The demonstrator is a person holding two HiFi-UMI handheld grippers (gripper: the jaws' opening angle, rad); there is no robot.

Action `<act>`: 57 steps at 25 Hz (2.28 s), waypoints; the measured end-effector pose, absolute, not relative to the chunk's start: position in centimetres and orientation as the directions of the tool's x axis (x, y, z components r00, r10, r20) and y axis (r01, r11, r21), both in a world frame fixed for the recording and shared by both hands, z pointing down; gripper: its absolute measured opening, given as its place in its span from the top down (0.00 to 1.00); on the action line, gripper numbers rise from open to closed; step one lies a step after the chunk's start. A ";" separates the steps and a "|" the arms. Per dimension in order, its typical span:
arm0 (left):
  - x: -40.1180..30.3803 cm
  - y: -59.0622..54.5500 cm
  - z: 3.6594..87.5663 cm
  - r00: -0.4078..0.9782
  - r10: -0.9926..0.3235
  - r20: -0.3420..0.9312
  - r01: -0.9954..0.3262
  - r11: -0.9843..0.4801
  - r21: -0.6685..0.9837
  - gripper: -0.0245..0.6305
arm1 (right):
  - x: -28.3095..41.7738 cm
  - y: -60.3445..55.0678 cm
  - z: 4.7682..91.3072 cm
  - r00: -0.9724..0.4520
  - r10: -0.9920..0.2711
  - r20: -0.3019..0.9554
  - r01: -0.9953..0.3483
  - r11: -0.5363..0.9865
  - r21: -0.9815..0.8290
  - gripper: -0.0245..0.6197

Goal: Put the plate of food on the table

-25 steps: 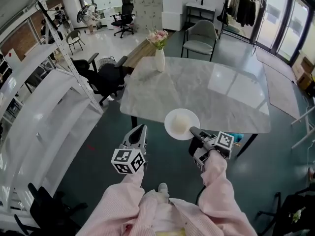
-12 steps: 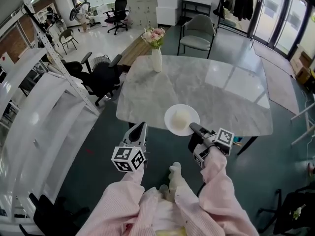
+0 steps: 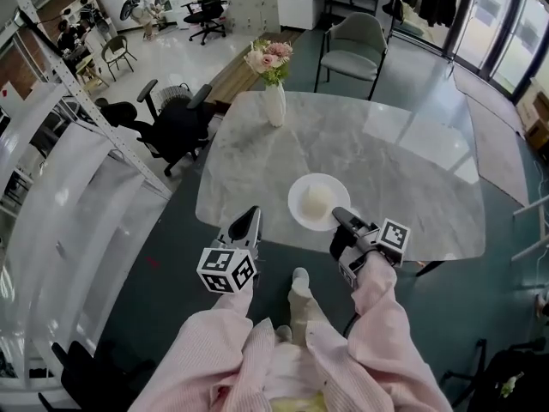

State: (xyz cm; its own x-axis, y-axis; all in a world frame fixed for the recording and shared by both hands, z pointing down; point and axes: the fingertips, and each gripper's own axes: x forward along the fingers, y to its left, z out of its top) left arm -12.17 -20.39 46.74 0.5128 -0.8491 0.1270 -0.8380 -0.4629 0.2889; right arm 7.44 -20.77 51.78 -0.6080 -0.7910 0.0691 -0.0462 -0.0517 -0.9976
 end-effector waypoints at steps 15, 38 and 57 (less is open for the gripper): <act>-9.5 -32.9 52.2 0.480 -0.837 0.265 -0.855 -0.377 0.357 0.97 | 8.8 -33.9 56.3 -0.675 -0.734 0.074 -0.068 -0.038 -0.997 0.92; -6.9 -38.3 63.0 0.490 -0.731 0.475 -0.846 -0.269 0.460 0.97 | 9.4 -41.3 64.7 -0.667 -0.719 0.196 -0.160 -0.119 -0.980 0.92; -6.4 -38.3 64.7 0.509 -0.686 0.520 -0.841 -0.267 0.471 0.97 | 8.8 -41.1 66.6 -0.637 -0.651 0.413 -0.356 -0.227 -0.907 0.92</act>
